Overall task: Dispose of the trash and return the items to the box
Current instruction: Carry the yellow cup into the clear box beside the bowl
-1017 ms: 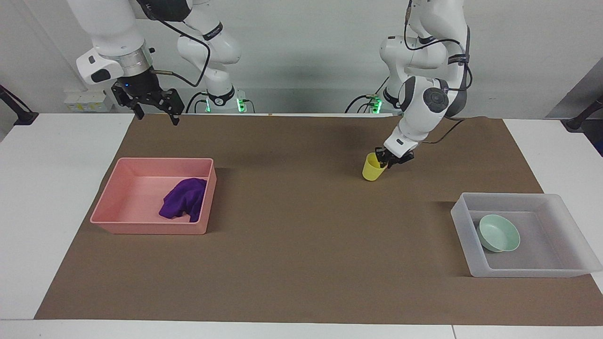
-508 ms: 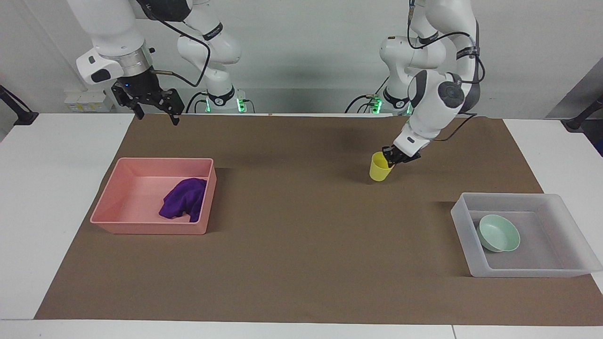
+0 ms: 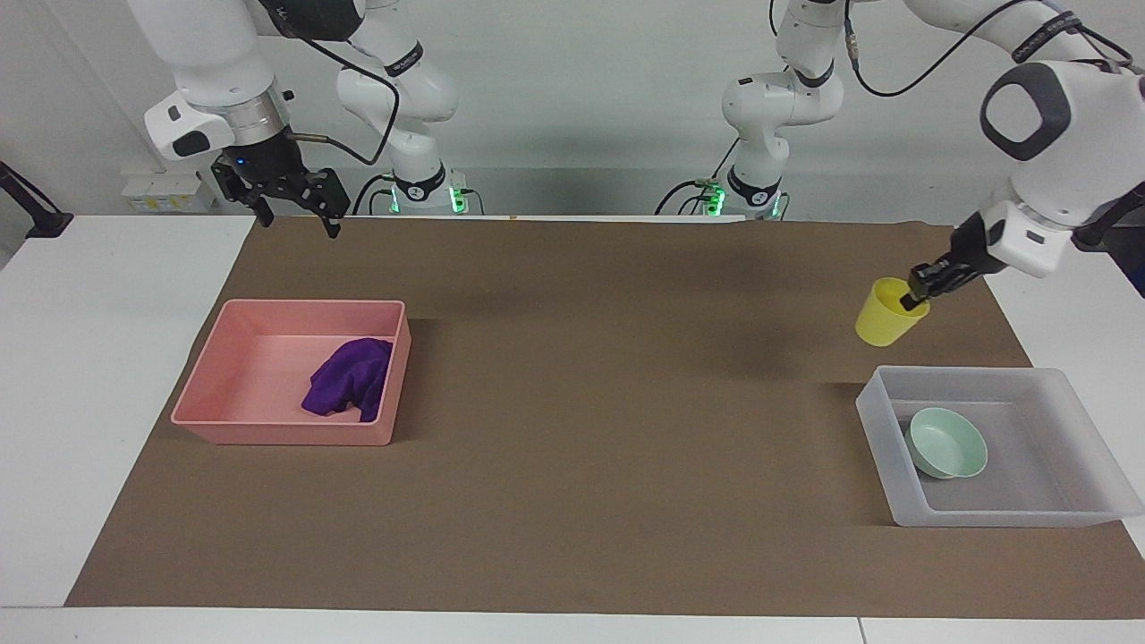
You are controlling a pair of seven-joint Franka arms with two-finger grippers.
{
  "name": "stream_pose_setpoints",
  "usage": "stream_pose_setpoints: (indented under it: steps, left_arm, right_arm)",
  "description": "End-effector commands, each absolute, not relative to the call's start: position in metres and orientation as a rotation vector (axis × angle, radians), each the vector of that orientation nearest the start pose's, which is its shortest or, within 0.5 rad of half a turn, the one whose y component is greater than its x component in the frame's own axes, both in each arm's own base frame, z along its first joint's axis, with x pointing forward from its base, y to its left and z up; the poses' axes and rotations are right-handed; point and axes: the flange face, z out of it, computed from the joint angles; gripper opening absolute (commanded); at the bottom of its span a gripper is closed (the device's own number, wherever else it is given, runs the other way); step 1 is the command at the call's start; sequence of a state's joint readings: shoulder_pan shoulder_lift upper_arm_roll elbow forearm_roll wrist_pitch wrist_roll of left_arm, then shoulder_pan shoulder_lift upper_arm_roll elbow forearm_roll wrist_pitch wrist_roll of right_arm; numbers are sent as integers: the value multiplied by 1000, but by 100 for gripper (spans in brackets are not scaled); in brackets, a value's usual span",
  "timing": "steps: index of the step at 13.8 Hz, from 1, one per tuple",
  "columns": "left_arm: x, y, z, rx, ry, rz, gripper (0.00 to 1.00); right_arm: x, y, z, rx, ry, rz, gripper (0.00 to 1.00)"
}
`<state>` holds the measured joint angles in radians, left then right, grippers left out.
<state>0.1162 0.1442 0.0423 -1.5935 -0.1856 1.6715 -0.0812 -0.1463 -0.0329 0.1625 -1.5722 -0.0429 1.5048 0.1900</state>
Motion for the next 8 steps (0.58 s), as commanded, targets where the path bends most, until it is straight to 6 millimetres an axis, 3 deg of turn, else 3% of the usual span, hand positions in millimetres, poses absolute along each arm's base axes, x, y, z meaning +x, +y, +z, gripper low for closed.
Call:
stream_pose_setpoints:
  steps: [1, 2, 4, 8]
  left_arm:
    - [637, 130, 531, -3252, -432, 35, 0]
    - [644, 146, 523, -3238, -425, -43, 0]
    - [661, 158, 497, -3224, -440, -108, 0]
    - [674, 159, 421, -3152, -372, 76, 0]
  right_arm:
    - [535, 3, 635, -3159, 237, 61, 100]
    - [536, 2, 636, -3158, 237, 56, 100]
    - [536, 3, 636, -3159, 232, 56, 100]
    - [535, 5, 635, -3159, 228, 61, 100]
